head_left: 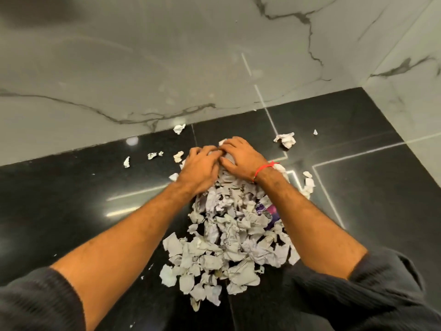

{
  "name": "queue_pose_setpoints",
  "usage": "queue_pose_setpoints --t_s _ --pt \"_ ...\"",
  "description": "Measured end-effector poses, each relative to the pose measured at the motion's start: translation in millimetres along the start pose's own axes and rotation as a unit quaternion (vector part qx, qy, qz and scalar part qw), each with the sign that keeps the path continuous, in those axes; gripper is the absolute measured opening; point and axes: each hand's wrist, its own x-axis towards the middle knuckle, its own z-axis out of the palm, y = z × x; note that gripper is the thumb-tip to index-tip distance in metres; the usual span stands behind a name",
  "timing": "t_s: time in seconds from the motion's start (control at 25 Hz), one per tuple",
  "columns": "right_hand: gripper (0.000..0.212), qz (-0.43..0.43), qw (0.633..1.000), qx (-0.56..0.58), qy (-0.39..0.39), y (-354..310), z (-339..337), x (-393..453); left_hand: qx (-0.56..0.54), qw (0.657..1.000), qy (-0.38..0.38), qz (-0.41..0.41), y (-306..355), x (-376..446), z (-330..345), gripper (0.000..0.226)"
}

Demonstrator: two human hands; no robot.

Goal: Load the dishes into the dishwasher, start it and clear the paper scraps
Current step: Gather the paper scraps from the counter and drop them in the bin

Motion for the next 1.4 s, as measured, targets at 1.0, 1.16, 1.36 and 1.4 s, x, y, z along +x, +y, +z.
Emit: queue_pose_setpoints --t_s 1.0,1.16,1.36,1.4 --pt "0.032 0.144 0.968 0.047 0.201 -38.3 -18.7 19.9 0.009 0.994 0.004 -0.113 -83.9 32.0 -36.1 0.065" --pt "0.034 0.212 0.931 0.029 0.297 41.9 -51.3 -32.9 -0.025 0.999 0.008 -0.022 -55.6 14.4 -17.2 0.062" --pt "0.052 0.312 0.924 0.047 0.216 128.8 -68.8 -76.9 -0.103 0.993 0.016 0.054 1.5 -18.1 1.4 0.045" --pt "0.058 0.320 0.929 0.051 0.179 136.0 -67.1 -79.2 -0.113 0.992 0.024 0.054 11.2 -17.6 1.9 0.043"
